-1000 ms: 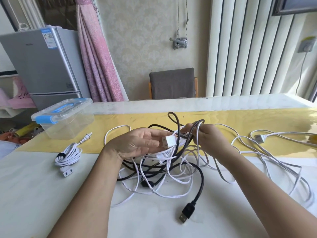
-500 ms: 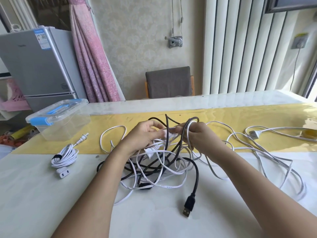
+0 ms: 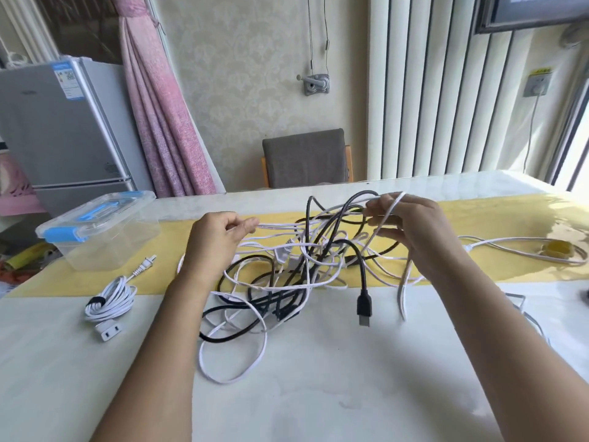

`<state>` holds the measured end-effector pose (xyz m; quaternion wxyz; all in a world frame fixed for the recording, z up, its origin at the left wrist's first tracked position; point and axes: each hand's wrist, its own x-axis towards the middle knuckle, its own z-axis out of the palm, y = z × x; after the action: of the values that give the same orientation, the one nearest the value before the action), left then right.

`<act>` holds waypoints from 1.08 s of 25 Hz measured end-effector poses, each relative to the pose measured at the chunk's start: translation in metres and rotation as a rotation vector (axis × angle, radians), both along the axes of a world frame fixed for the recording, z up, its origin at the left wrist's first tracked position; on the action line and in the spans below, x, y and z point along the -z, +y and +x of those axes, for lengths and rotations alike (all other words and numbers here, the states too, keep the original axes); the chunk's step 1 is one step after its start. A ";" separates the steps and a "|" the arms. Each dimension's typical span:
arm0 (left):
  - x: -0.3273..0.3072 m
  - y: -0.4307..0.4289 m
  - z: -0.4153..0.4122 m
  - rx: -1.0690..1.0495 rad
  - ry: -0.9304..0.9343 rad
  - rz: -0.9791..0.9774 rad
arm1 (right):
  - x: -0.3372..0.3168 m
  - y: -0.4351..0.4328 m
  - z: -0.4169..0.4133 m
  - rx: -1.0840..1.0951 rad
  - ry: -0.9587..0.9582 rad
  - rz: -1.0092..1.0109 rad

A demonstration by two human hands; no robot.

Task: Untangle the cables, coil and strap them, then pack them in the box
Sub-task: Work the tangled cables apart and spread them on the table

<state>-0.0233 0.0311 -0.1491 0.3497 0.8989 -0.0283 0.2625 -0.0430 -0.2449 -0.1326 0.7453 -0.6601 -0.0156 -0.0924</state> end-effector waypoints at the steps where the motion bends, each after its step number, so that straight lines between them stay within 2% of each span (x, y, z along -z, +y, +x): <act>1: 0.001 -0.006 -0.001 -0.015 -0.030 0.024 | 0.000 -0.003 0.001 -0.055 0.026 -0.021; 3: -0.002 -0.024 -0.009 0.108 0.014 0.040 | 0.000 -0.008 0.001 -0.131 0.071 -0.057; 4: -0.004 -0.036 -0.017 0.213 0.120 0.059 | 0.001 -0.009 0.000 -0.148 0.076 -0.126; 5: -0.004 -0.050 -0.025 0.307 0.268 0.115 | 0.003 -0.008 0.000 -0.144 0.070 -0.266; 7: 0.002 -0.073 -0.039 0.394 0.531 0.342 | 0.007 0.001 -0.002 -0.061 0.032 -0.697; 9: 0.011 -0.078 -0.039 0.367 0.630 0.512 | 0.010 0.012 -0.003 0.070 -0.081 -1.053; 10: 0.012 -0.072 -0.036 0.344 0.629 0.516 | 0.009 0.017 -0.005 0.106 -0.147 -1.117; 12: 0.009 -0.056 -0.026 0.356 0.631 0.423 | 0.009 0.025 -0.009 0.076 -0.214 -1.128; 15: 0.011 -0.045 -0.018 0.430 0.620 0.298 | 0.017 0.032 -0.011 -0.112 -0.214 -1.199; 17: 0.013 -0.050 -0.016 0.413 0.369 0.230 | 0.016 0.034 -0.015 -0.148 -0.219 -1.258; 20: 0.007 -0.065 -0.017 0.377 -0.123 0.113 | 0.007 0.036 -0.019 0.010 -0.272 -1.208; 22: 0.004 -0.072 -0.019 0.415 -0.254 0.062 | 0.005 0.042 -0.021 0.117 -0.293 -1.096; 24: 0.001 -0.074 -0.021 0.456 -0.166 -0.080 | 0.009 0.048 -0.020 0.144 -0.352 -0.942; 25: 0.002 -0.071 -0.020 0.408 -0.092 -0.128 | 0.011 0.050 -0.020 0.139 -0.355 -0.894; 27: 0.006 -0.061 -0.015 0.151 0.086 -0.038 | 0.013 0.047 -0.014 0.141 -0.288 -0.878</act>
<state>-0.0380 -0.0300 -0.1551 0.3862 0.8979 -0.0761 0.1972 -0.0572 -0.1982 -0.1458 0.3774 -0.8930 -0.1116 -0.2184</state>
